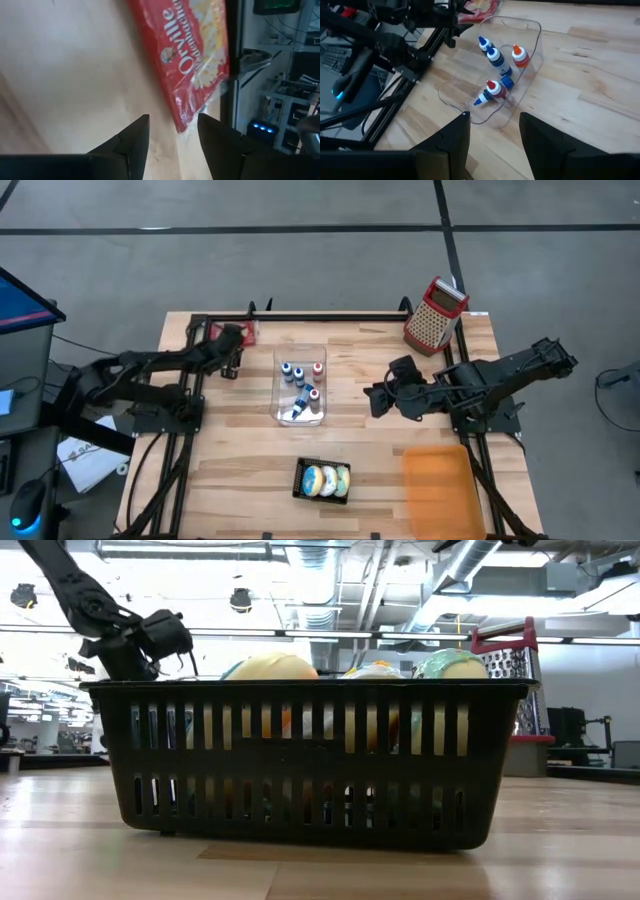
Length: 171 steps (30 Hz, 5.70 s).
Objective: Pick & Place Food Item
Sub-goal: Put the red popcorn bag into the orange bin
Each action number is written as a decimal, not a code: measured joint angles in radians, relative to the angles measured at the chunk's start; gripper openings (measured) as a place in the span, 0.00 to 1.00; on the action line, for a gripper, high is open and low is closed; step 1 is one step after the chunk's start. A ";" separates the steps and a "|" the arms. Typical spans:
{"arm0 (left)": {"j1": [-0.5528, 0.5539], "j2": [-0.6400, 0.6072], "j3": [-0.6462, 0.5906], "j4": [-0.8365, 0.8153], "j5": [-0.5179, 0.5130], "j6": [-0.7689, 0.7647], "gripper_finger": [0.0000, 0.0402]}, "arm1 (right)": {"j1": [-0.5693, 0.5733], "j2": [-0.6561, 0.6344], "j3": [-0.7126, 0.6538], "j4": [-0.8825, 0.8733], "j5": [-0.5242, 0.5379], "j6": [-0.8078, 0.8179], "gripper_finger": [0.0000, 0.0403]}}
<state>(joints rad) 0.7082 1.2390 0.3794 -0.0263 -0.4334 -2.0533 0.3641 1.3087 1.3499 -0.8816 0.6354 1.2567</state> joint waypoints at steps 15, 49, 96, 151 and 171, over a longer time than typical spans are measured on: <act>0.037 0.225 0.003 0.239 -0.003 -0.032 0.41 | 0.002 0.000 0.000 0.000 0.024 0.117 0.41; 0.009 -0.096 -0.002 0.267 0.066 0.264 0.01 | 0.068 0.023 0.000 0.061 0.149 0.160 0.41; -0.551 -0.184 0.230 0.454 0.464 0.868 0.01 | -0.434 0.206 -0.002 0.733 -0.436 -0.166 0.51; -0.503 -0.589 0.230 -0.025 0.299 1.275 0.43 | 0.037 0.026 0.000 -0.133 -0.250 0.379 0.02; -0.504 -0.566 0.230 0.003 0.284 1.226 0.37 | 0.677 0.143 0.000 -0.350 -0.148 1.011 0.02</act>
<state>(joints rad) 0.2046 0.6729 0.6098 -0.0236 -0.1493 -0.8269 1.0409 1.4518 1.3495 -1.2320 0.4877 2.2679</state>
